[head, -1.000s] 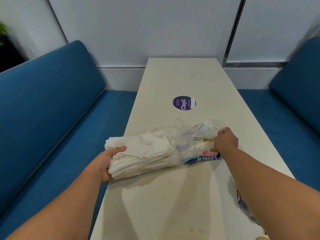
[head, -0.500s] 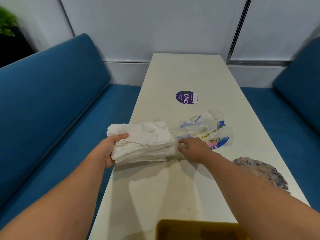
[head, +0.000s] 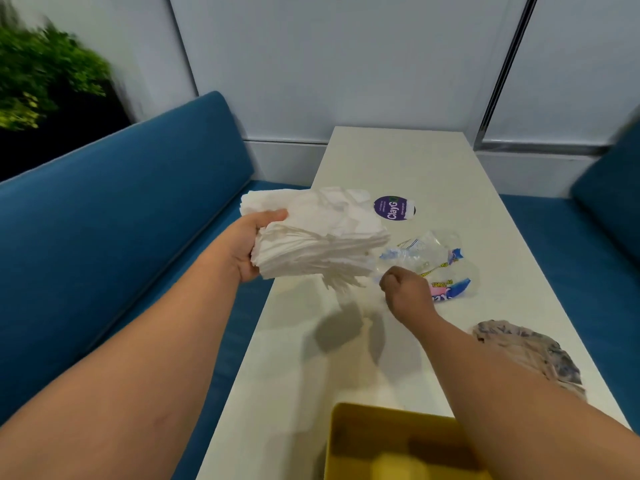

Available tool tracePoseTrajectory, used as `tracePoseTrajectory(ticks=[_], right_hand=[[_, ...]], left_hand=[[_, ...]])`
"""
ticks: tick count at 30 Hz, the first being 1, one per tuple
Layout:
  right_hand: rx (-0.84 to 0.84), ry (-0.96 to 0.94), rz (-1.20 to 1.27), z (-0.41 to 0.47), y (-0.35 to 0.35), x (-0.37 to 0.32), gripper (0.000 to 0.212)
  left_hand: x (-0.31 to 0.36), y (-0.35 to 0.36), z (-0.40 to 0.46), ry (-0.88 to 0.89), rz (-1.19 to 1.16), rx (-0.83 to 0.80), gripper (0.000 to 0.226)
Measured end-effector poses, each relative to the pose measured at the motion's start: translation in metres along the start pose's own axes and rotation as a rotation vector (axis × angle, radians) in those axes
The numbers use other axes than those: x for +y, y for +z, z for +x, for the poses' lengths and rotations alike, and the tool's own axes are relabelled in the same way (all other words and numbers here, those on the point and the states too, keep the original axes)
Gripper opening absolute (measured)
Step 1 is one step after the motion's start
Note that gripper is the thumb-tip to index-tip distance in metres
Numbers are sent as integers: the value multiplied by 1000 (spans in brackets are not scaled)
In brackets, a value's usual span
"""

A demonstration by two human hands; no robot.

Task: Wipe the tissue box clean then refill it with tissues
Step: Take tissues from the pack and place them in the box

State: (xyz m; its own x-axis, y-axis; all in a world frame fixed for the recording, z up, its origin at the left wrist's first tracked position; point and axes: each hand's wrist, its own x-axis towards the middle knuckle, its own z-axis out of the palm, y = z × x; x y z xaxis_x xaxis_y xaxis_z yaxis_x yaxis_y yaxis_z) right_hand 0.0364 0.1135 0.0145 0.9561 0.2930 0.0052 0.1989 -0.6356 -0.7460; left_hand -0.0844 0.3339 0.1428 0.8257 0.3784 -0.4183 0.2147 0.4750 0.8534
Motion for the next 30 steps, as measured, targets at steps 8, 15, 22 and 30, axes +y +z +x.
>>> tracePoseTrajectory(ticks=[8,15,22,30], right_hand=[[-213,701,1095,-27,-14,-19,43],[-454,610,1852,-56,-38,-28,80],[-634,454,1394,-63,-101,-15,92],[-434,301,757,-96,-121,-15,56]], left_hand=[[33,53,-55,68,-32,-134,20],[25,49,-78,9,-17,-156,23],[-26,24,-84,-140,43,-52,42],[-64,51,-104,-127,142,-83,50]])
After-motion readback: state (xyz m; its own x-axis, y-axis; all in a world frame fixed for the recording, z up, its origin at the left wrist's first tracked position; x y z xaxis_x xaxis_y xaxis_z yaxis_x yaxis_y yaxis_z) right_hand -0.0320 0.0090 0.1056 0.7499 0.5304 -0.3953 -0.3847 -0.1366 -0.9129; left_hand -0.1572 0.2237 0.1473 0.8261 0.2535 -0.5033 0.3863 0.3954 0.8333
